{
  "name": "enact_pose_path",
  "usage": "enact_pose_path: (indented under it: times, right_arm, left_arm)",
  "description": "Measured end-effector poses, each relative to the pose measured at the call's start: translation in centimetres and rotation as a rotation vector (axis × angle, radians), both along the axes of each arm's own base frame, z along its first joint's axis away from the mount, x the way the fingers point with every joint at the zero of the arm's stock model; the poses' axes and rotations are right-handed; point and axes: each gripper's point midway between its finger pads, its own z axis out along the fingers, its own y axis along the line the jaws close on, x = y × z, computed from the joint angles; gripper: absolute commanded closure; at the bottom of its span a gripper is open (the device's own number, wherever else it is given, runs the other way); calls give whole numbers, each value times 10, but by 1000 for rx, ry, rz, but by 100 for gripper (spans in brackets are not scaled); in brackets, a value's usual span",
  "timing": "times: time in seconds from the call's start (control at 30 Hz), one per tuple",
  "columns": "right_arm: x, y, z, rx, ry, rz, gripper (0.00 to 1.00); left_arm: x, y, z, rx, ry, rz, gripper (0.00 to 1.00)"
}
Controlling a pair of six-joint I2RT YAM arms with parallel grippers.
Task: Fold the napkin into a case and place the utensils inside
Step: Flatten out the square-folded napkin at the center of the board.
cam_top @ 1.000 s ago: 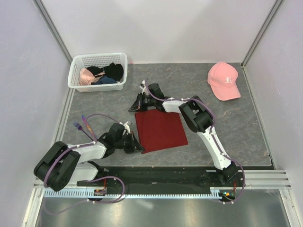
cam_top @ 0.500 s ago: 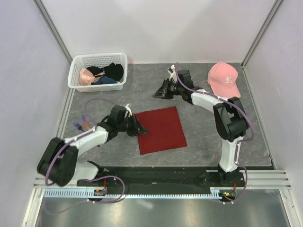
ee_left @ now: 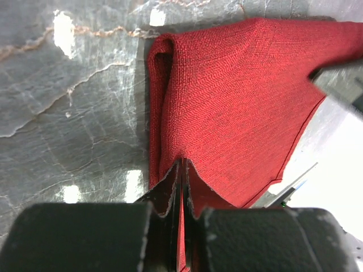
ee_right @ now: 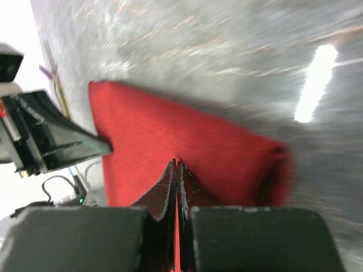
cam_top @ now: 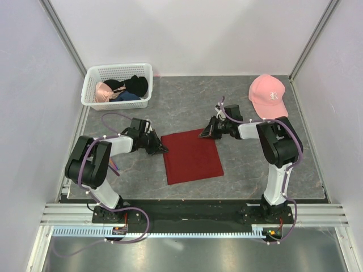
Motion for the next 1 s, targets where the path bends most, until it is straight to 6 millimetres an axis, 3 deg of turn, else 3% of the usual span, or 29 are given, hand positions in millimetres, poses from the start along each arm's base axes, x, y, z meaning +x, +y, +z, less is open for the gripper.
enact_pose_path:
  times: [0.23, 0.33, 0.37, 0.43, 0.57, 0.67, 0.87, 1.0]
  right_arm:
    - [18, -31, -6, -27, -27, -49, 91]
    - [14, -38, -7, -65, -10, -58, 79]
    - [11, -42, -6, -90, -1, -68, 69]
    - [2, -50, 4, -129, 0, -86, 62]
    - [-32, -66, 26, -225, -17, -108, 60]
    - [-73, -72, 32, -299, -6, -90, 62]
    - [-145, -90, 20, -439, 64, -53, 66]
    - [-161, -100, 16, -476, 83, -66, 67]
  left_arm:
    - [0, 5, 2, 54, -40, -32, 89]
    - [-6, 3, 13, 70, -68, -69, 85]
    - [-10, -1, 20, 71, -83, -91, 85]
    - [-16, -13, 33, 65, -118, -139, 85]
    - [-39, -43, 57, 37, -183, -253, 92]
    - [-53, -53, 61, 24, -193, -298, 92]
    - [-74, -47, 48, 39, -154, -316, 92]
    - [-80, -44, 45, 41, -146, -318, 92]
